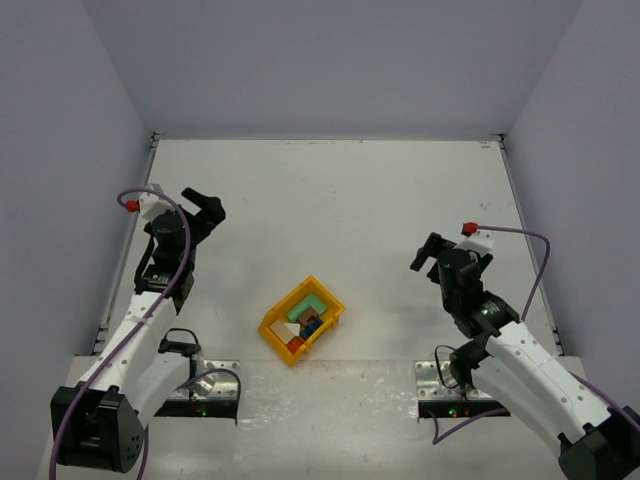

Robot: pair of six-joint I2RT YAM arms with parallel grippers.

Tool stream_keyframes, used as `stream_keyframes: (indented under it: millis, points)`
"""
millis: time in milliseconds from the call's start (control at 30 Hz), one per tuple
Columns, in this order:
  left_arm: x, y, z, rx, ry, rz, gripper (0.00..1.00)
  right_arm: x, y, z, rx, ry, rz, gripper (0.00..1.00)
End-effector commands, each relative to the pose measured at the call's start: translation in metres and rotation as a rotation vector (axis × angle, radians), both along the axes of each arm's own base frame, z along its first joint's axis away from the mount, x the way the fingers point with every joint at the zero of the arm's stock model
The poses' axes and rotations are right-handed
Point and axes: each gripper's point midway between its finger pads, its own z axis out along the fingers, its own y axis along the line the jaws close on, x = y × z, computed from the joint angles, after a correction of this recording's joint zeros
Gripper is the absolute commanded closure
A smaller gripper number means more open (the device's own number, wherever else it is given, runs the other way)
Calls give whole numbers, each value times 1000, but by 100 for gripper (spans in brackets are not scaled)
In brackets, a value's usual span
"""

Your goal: Build the wood block tower

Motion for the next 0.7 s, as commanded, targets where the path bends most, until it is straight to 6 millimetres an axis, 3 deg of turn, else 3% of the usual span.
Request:
stream_keyframes:
  millis: [0,100,233,300,367,400,533,667]
  points:
    - [9,-5,19,4,-63,-36,0,11,69,28,16,-133,427,1]
    - [10,-10,19,1,-63,-66,0,-1,122,24,41,-58,709,1]
    - [10,-11,18,-2,-64,-73,0,-21,192,17,-105,7,966,1]
    - [10,-13,18,-1,-63,-82,0,-27,214,-4,-110,91,1045,1]
    - [10,-14,19,-1,-67,-90,0,-39,241,-9,-96,123,1155,1]
    - [10,-14,19,-1,-67,-90,0,-42,249,-5,-91,113,1180,1]
    - [8,-14,20,-2,-74,-90,0,-55,275,-18,-102,153,1261,5]
    - [7,-14,21,-1,-77,-90,0,-54,269,-38,-171,216,1220,25]
